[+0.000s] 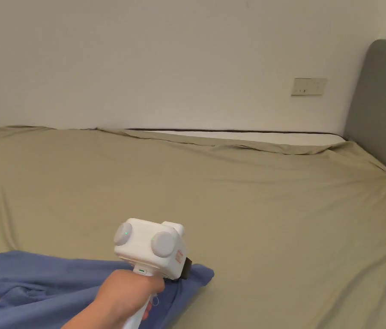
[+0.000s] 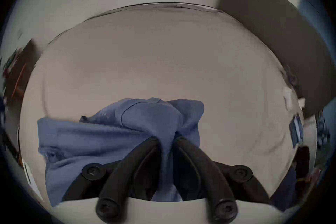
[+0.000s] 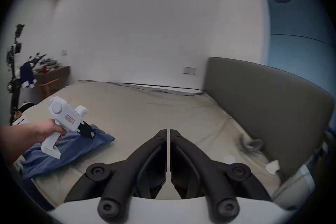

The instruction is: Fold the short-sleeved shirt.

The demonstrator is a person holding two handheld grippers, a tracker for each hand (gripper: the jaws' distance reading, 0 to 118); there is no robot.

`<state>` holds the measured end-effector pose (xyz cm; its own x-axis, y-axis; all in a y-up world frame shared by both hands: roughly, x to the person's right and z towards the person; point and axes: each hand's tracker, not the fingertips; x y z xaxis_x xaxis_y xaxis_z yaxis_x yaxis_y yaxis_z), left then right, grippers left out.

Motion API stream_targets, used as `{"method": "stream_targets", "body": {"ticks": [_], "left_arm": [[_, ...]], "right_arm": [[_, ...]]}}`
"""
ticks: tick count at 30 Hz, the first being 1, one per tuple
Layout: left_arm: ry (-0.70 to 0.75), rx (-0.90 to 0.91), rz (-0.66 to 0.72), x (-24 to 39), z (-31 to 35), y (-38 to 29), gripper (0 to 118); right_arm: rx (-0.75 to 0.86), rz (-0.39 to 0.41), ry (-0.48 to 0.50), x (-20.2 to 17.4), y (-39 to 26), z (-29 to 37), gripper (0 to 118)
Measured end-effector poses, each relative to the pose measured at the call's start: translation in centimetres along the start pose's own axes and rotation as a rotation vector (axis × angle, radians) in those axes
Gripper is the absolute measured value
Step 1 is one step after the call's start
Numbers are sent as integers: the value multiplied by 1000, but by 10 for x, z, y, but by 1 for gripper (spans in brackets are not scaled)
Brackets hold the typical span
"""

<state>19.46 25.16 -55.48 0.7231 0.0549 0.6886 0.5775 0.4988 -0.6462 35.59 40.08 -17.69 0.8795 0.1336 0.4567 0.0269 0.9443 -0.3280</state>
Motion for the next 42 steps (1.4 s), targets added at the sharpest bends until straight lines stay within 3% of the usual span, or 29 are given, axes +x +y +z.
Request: {"method": "stream_targets", "body": {"ticks": [4,9,15,18,20,22,23,24,25,31,34,36,37,38,39,40,42], "left_arm": [[-167,-34,-192,142,-26,22,7],[-277,-100,-425,291,-47,5,7],[-324,-155,-609,382,-58,-47,7],[-285,-155,-608,381,-68,-57,7],[-316,-179,-526,370,-71,-55,10],[-358,-200,-432,362,-74,-51,38],[-383,-233,-375,356,-74,-47,38],[-419,-285,-302,349,-70,-46,103],[-492,-272,-252,338,-55,-44,112],[-603,32,-117,226,81,-41,112],[-432,187,-57,154,157,-70,112],[-287,313,-44,112,199,-100,105],[-180,389,-41,95,218,-124,92],[-85,433,-29,82,230,-144,66],[-1,461,-8,71,243,-161,23],[64,455,60,58,249,-180,3],[108,504,206,33,261,-218,3]], "right_arm": [[-18,-18,-137,60,-9,31,5],[-25,-24,-212,98,-19,63,5],[-41,-41,-227,110,-32,75,5],[-51,-50,-220,111,-36,73,5],[-54,-55,-211,109,-37,71,5],[-53,-63,-194,108,-37,67,5],[-53,-67,-186,107,-37,65,5],[-52,-71,-179,104,-35,64,5],[-46,-74,-167,103,-34,62,5],[4,-89,-15,79,-17,49,5],[24,-79,55,54,-11,41,5],[34,-88,115,36,-9,37,5],[32,-90,148,25,-9,34,5],[29,-87,178,14,-10,32,5],[26,-82,205,5,-10,31,5],[22,-74,230,-6,-11,29,5],[22,-77,254,-24,-12,30,5]]}}
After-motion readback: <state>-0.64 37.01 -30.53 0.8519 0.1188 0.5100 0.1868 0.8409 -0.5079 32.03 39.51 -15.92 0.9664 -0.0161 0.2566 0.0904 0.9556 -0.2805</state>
